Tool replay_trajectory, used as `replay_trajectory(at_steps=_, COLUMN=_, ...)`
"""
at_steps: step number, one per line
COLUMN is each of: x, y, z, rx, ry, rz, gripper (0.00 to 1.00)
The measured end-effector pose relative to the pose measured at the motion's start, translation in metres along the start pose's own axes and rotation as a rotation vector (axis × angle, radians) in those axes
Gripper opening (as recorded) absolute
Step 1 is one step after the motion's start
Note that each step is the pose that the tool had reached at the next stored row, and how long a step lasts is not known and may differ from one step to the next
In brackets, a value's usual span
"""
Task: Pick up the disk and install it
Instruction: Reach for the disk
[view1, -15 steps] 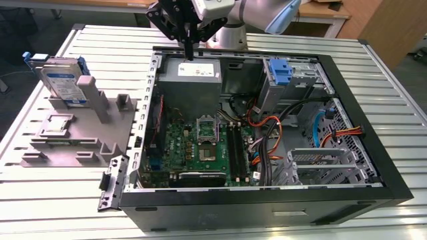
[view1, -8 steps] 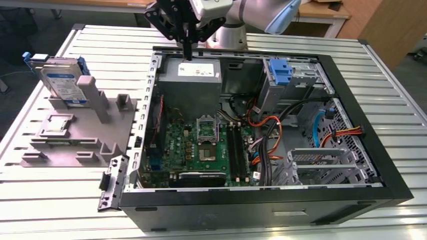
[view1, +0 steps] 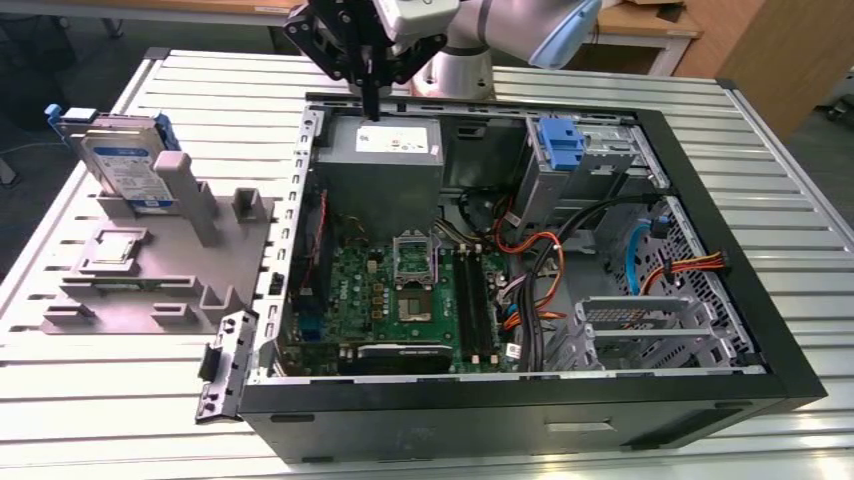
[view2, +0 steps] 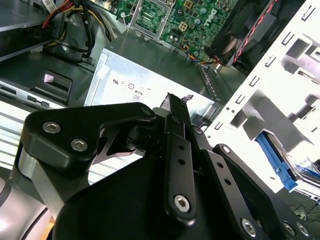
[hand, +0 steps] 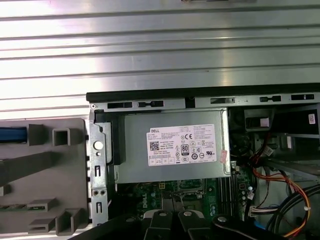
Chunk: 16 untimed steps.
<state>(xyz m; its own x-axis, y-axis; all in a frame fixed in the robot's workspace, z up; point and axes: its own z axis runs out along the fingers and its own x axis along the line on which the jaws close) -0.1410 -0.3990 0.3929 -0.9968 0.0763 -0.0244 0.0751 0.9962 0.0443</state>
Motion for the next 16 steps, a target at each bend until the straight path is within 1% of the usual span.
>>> replay_trajectory(at_steps=4, x=0.0021, y=-0.0001, z=0.0001, rx=-0.0001, ry=0.0000, rz=0.000, gripper=0.10)
replay_trajectory(at_steps=16, x=0.0046, y=-0.0003, z=0.0001, rx=-0.0001, ry=-0.0001, rz=0.000, gripper=0.10)
